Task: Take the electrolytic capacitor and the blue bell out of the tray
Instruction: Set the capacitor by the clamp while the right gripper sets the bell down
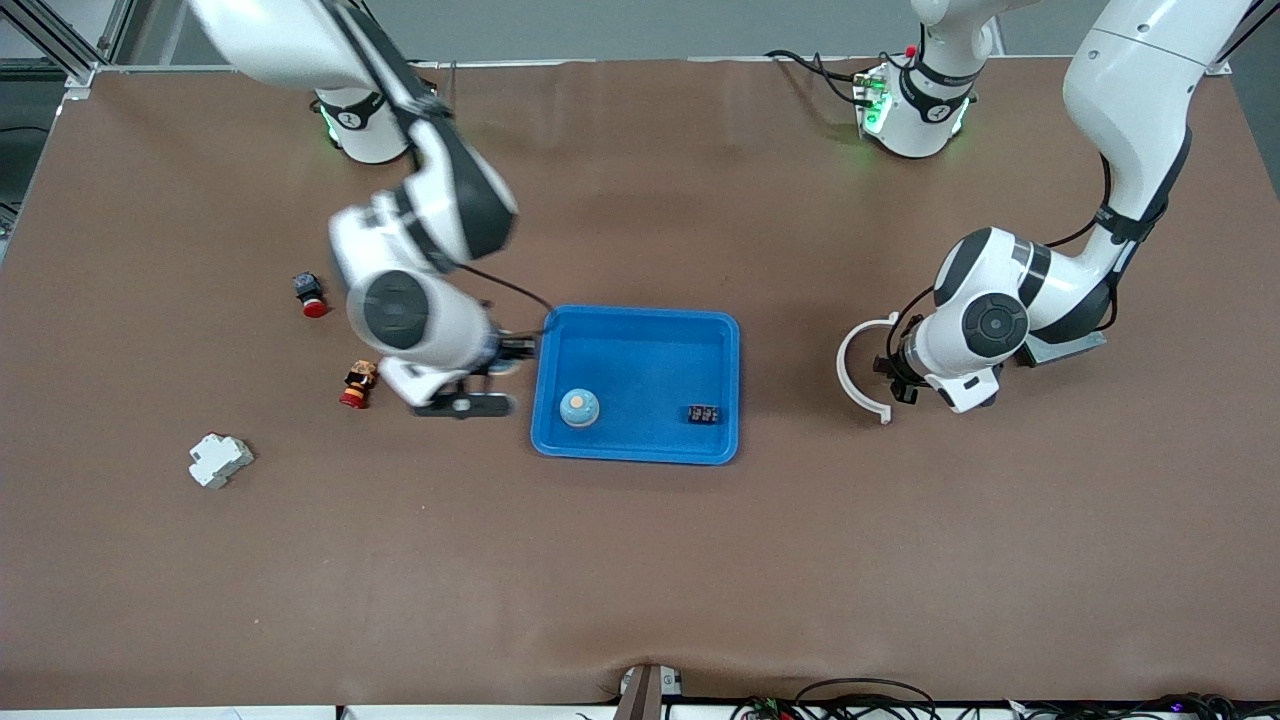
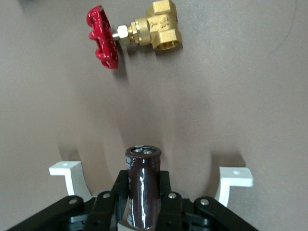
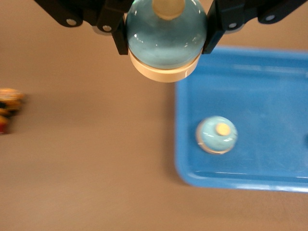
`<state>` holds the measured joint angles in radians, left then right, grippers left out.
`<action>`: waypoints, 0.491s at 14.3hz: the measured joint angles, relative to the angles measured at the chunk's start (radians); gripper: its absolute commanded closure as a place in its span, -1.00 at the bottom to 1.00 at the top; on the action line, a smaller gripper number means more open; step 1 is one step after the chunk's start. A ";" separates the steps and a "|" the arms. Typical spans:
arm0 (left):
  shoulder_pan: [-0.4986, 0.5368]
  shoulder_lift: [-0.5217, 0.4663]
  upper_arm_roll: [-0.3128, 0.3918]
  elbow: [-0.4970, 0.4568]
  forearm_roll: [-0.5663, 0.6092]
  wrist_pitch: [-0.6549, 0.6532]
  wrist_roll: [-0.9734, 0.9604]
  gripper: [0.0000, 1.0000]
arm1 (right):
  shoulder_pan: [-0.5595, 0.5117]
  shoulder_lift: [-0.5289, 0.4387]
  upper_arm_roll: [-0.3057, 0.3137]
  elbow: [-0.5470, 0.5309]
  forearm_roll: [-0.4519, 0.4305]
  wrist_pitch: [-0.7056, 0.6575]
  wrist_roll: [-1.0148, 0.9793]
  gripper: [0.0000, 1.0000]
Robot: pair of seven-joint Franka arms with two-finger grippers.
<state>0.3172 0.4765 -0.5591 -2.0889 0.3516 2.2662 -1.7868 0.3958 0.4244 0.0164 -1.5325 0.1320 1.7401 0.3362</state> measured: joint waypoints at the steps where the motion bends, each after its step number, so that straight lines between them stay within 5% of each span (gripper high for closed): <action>1: 0.002 0.004 0.000 -0.004 0.004 0.010 0.000 1.00 | -0.059 -0.032 -0.002 0.008 0.000 -0.047 -0.093 0.64; 4: 0.020 0.011 0.000 -0.027 0.008 0.062 0.000 1.00 | -0.226 -0.059 -0.004 0.012 -0.008 -0.091 -0.357 0.61; 7: 0.037 0.013 0.000 -0.039 0.009 0.079 0.000 -0.99 | -0.322 -0.035 -0.004 0.009 -0.121 -0.063 -0.528 0.61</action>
<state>0.3540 0.4898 -0.5587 -2.1277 0.3604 2.3452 -1.7866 0.0735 0.3893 0.0128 -1.5237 0.0112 1.6769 -0.1915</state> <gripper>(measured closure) 0.700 0.339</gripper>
